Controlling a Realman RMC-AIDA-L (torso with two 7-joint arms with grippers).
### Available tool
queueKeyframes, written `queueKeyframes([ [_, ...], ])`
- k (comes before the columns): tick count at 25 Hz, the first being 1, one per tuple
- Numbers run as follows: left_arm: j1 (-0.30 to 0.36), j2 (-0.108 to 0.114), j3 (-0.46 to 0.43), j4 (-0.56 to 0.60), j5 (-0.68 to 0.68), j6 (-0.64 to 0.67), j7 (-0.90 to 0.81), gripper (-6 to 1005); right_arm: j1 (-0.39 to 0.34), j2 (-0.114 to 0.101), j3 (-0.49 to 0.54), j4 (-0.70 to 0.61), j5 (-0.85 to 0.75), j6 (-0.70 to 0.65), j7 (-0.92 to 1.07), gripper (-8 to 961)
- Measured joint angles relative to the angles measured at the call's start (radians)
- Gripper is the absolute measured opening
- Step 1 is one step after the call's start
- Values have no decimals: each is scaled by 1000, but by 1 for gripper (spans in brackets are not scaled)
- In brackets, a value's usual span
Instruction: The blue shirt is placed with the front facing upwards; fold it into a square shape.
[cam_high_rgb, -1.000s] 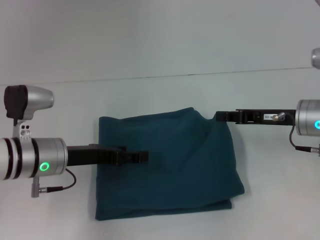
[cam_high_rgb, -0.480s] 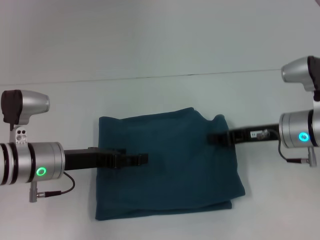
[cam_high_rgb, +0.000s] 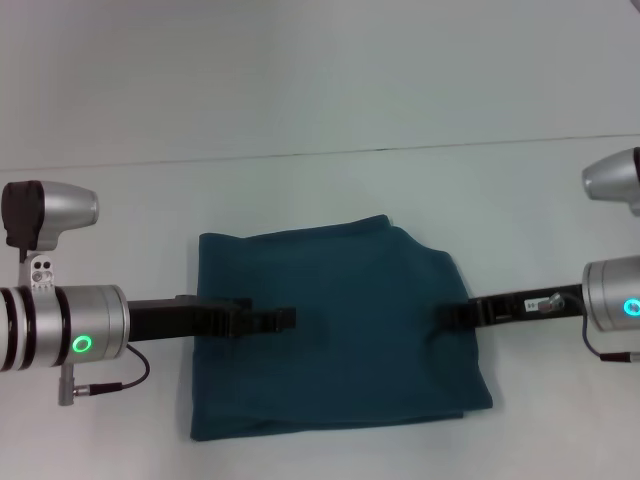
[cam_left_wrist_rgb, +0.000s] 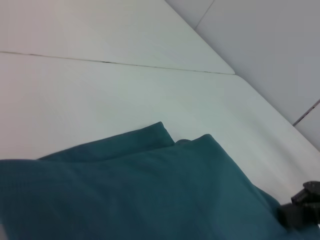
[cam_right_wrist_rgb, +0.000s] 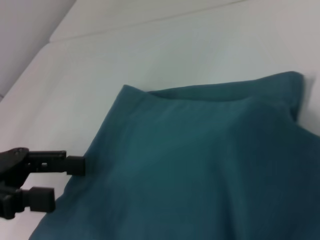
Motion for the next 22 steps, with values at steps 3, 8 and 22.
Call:
queueKeyframes([
  [3,0,0,1,0,-1,0,1,872,-18,15,5,-67,26,-13,-9,8],
  [8,-1,-1,-2,0,-2,0,2,872,-40,47,5,-194,53,-101,-19,11],
  [22,2,0,-5,0,-13,-8,2,873,-40,55,-77,-154,-21,-99,-22,19],
])
